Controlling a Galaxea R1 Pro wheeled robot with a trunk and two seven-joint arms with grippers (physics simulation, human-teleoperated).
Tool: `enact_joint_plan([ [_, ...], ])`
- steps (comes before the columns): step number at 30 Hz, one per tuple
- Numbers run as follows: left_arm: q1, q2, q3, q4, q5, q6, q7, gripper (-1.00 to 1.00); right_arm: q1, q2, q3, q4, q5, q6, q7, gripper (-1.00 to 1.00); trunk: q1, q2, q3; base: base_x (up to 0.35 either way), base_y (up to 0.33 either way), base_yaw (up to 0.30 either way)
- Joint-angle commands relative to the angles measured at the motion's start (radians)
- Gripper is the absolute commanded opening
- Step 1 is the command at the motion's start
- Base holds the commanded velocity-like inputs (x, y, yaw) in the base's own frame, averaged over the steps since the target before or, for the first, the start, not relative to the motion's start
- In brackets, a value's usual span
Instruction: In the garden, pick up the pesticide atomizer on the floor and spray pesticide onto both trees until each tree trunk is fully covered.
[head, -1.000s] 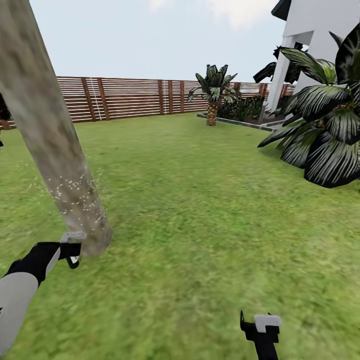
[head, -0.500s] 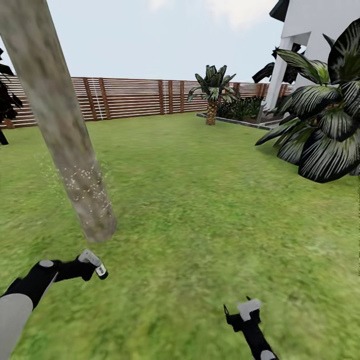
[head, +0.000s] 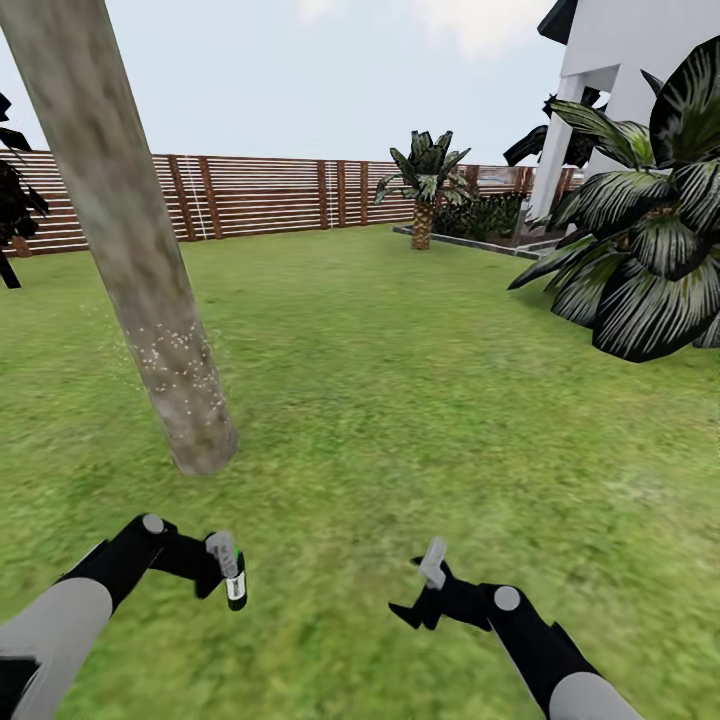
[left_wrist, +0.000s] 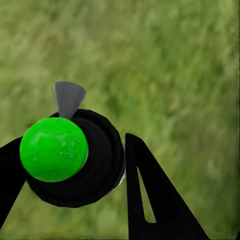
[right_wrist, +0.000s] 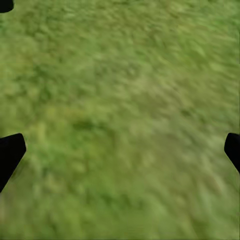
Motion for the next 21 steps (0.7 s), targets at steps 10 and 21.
enact_joint_plan([
  [10,0.008,-0.079,-0.15,0.001,-0.017,-0.001,0.0,-1.0,-0.002,0.043,0.147,-0.016,0.075,-0.009,0.11,-1.0,0.0,0.0,-0.001,0.0,0.0,0.0],
  [21,0.014,-0.234,-0.208,0.016,-0.132,-0.002,0.01,-1.0,-0.002,0.097,0.175,-0.08,0.074,-0.008,0.111,-1.0,0.0,0.0,-0.001,0.0,0.0,0.0],
])
